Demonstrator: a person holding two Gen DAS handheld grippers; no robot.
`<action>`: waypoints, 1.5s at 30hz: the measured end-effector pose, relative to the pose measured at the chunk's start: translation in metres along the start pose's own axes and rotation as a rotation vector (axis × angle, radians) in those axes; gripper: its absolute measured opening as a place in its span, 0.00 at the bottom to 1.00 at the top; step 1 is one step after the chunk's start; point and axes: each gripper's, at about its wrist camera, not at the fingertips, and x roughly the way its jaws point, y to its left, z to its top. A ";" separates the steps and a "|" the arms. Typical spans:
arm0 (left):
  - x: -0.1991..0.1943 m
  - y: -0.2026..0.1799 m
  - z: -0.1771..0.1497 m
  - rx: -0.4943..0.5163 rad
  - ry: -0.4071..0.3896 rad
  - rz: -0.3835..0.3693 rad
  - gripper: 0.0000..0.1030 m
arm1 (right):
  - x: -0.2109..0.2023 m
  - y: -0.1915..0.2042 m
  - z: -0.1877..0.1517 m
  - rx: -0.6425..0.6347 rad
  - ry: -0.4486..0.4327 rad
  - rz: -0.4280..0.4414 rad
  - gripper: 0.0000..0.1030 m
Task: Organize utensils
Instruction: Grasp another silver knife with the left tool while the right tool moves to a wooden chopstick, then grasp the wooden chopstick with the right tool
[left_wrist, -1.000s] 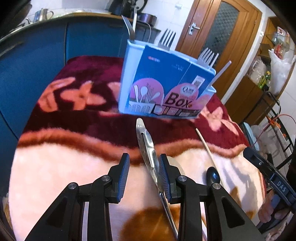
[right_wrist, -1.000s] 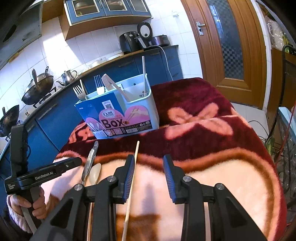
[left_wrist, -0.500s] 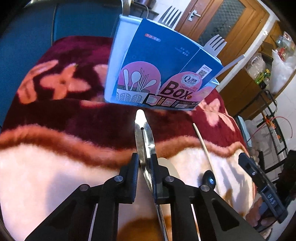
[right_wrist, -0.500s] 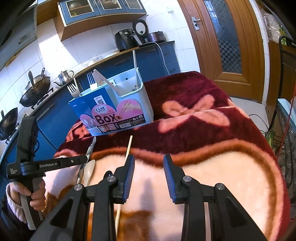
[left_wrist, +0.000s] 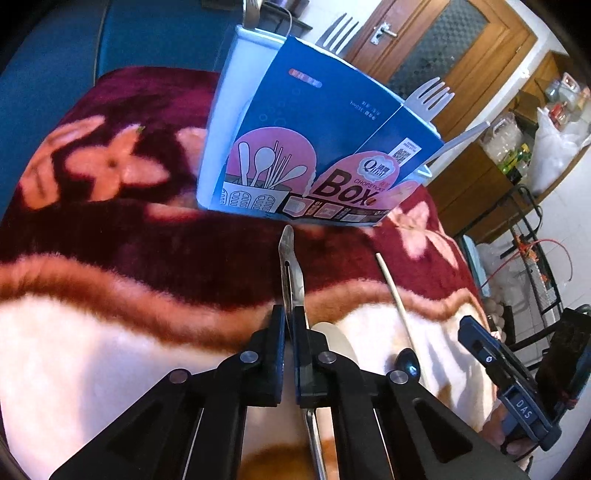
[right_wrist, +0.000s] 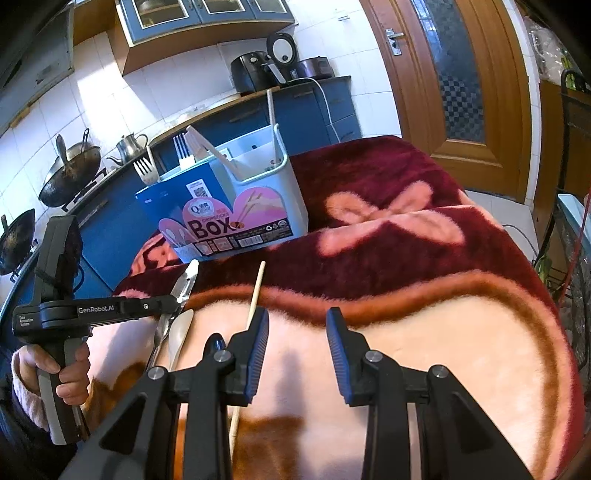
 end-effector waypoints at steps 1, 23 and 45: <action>-0.002 0.000 -0.001 -0.003 -0.010 -0.005 0.03 | 0.000 0.001 0.000 -0.006 0.003 0.000 0.34; -0.094 -0.012 -0.016 0.093 -0.391 0.064 0.01 | 0.052 0.042 0.024 -0.188 0.289 0.028 0.19; -0.133 -0.013 -0.005 0.068 -0.567 0.056 0.01 | 0.044 0.030 0.041 -0.092 0.260 0.087 0.06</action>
